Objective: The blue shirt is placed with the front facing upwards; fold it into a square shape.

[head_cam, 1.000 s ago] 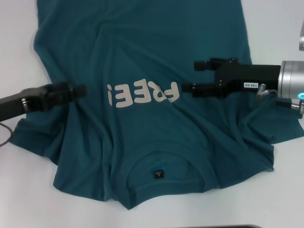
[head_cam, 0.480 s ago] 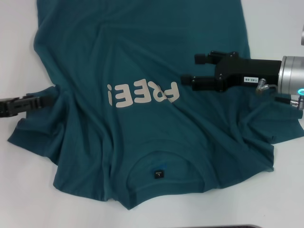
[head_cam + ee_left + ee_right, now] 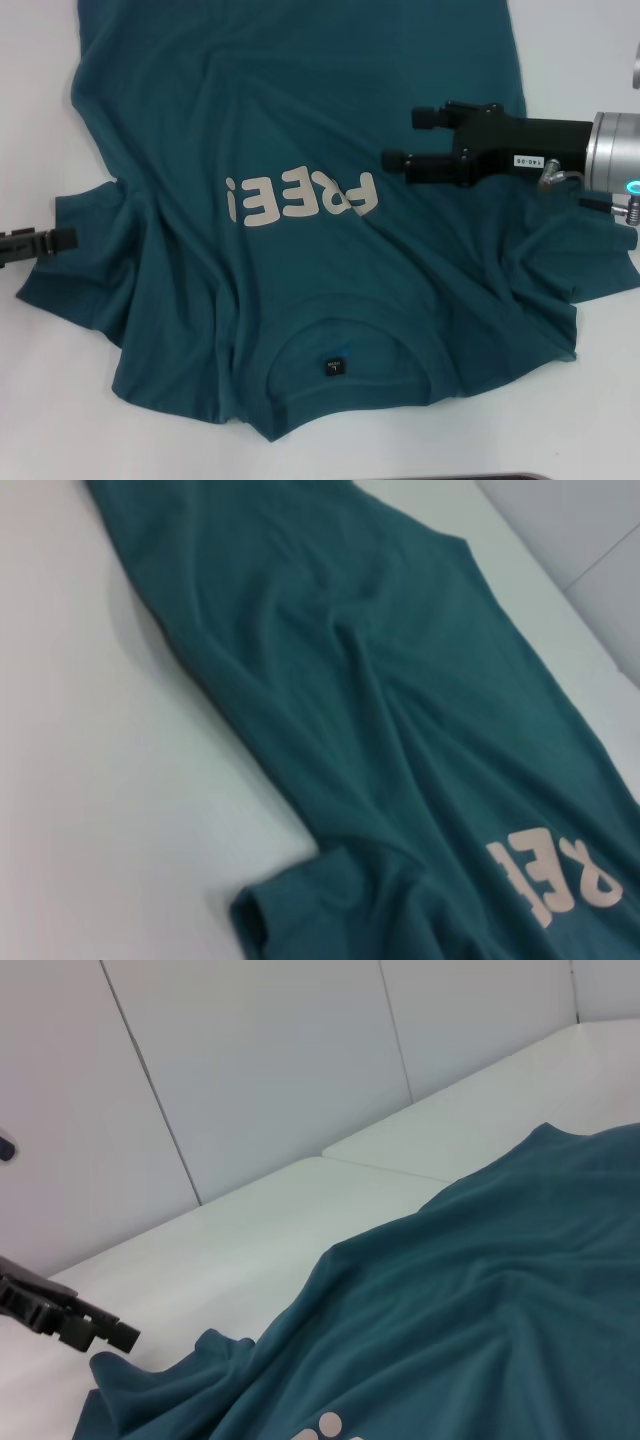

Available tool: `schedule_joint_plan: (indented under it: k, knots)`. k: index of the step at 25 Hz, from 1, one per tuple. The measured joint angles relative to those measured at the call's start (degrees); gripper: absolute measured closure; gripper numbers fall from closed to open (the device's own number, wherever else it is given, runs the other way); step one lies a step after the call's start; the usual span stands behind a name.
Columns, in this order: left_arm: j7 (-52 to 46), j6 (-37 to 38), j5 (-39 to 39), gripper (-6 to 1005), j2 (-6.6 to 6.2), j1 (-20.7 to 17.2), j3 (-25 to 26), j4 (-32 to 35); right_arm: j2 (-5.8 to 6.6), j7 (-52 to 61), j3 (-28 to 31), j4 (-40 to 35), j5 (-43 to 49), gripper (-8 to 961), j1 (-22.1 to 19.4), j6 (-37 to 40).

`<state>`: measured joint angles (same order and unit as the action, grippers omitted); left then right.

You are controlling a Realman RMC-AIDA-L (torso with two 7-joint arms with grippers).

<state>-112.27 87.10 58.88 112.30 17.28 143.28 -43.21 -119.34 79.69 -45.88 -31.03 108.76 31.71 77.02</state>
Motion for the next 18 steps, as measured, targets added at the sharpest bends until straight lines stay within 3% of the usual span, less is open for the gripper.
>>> schedule_joint_plan:
  k: [10, 18]
  knots:
    - [0.07, 0.52, -2.04, 51, -0.03, -0.48, 0.23, -0.11, 0.00, 0.17, 0.00, 0.00, 0.01, 39, 0.20, -0.04]
    - [0.43, 1.55, -2.74, 52, 0.63, 0.50, -0.47, -0.01, 0.00, 0.38, 0.08, 0.00, 0.05, 39, 0.14, 0.00]
